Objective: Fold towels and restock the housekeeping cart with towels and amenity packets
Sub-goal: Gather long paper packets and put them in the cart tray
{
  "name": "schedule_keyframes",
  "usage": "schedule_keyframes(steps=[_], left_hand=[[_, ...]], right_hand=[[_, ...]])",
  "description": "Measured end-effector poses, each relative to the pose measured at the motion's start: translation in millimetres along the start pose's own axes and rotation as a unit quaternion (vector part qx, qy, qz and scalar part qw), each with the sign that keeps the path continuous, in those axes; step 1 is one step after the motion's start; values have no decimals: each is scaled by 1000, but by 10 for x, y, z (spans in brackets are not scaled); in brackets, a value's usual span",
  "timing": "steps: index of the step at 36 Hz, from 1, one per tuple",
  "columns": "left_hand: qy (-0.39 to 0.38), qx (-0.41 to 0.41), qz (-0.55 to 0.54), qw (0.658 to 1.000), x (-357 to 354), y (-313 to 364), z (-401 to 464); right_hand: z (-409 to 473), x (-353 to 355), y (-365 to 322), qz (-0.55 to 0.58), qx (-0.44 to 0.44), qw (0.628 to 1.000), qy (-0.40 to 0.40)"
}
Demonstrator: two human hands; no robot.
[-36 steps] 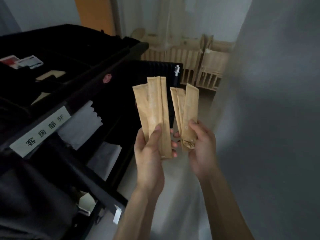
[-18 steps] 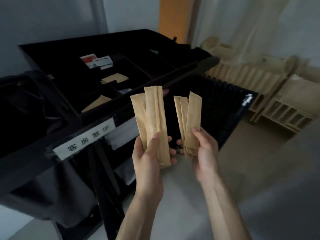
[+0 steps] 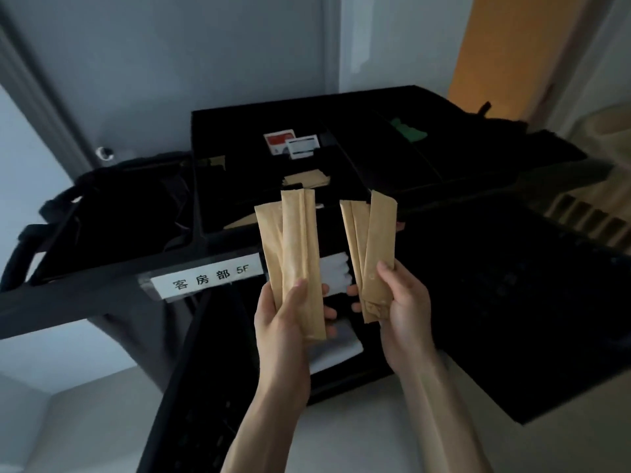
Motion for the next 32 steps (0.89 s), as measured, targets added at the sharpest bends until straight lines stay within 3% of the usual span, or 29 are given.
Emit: schedule_keyframes(steps=[8,15,32], left_hand=[[56,-49,6,997,-54,36,199],[107,-101,-46,988,-83,30,625],[52,-81,-116,988,-664,76,2249]], right_hand=[[413,41,-28,18,-4,999,-35],[825,-34,-7,-42,24,998,-41],[2313,-519,-524,-93,106,990,-5]])
Point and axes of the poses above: each hand's wrist, its own z-axis towards the middle knuckle, its own x-axis out of the back of the hand, y = z × x, the point moved 9 cm from there along z, towards the middle knuckle, and after that the axes turned 10 degrees about -z, right-handed, at the moved point
